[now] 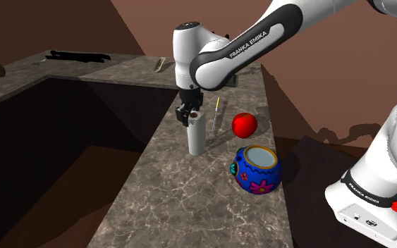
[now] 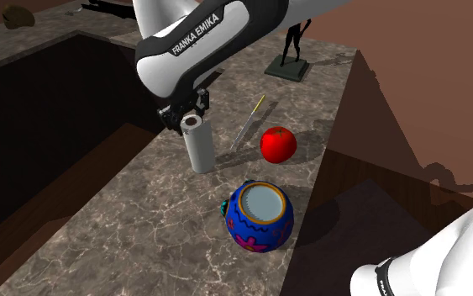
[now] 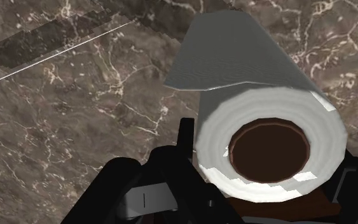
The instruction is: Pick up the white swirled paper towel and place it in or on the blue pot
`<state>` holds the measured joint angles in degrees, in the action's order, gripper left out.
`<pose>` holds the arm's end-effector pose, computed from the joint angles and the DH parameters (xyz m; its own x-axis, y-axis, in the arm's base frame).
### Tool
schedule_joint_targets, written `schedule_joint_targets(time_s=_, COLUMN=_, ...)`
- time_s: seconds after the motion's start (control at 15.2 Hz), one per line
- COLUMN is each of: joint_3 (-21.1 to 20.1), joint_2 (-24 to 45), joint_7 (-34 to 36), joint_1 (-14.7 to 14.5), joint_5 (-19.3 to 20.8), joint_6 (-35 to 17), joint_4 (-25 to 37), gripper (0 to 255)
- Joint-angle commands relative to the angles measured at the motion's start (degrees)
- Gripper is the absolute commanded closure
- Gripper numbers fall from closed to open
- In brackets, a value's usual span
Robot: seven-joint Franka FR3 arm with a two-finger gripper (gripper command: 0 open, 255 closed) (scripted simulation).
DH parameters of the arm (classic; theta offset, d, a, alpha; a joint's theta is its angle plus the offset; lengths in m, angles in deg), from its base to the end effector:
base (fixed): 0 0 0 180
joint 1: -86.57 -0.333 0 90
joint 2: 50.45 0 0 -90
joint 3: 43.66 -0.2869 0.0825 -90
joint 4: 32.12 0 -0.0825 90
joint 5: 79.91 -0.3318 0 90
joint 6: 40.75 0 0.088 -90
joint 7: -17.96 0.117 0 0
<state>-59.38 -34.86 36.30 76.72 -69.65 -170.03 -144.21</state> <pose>0.5113 0.2312 0.3406 0.9726 0.2251 0.0578 0.2221 -0.9735 0.0546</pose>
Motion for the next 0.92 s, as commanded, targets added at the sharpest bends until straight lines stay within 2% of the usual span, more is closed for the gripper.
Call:
schedule_joint_targets(time_s=0.0, joint_3=0.0, joint_2=0.0, joint_7=0.0, joint_1=0.0, joint_5=0.0, joint_6=0.0, joint_4=-0.1, gripper=255)
schedule_joint_targets(time_s=0.13, joint_3=0.1, joint_2=0.0, joint_7=0.0, joint_1=0.1, joint_5=0.0, joint_6=0.0, joint_4=0.0, gripper=255)
schedule_joint_targets(time_s=0.86, joint_3=-0.5, joint_2=-3.8, joint_7=-1.7, joint_1=0.4, joint_5=-1.9, joint_6=7.4, joint_4=3.7, gripper=255)
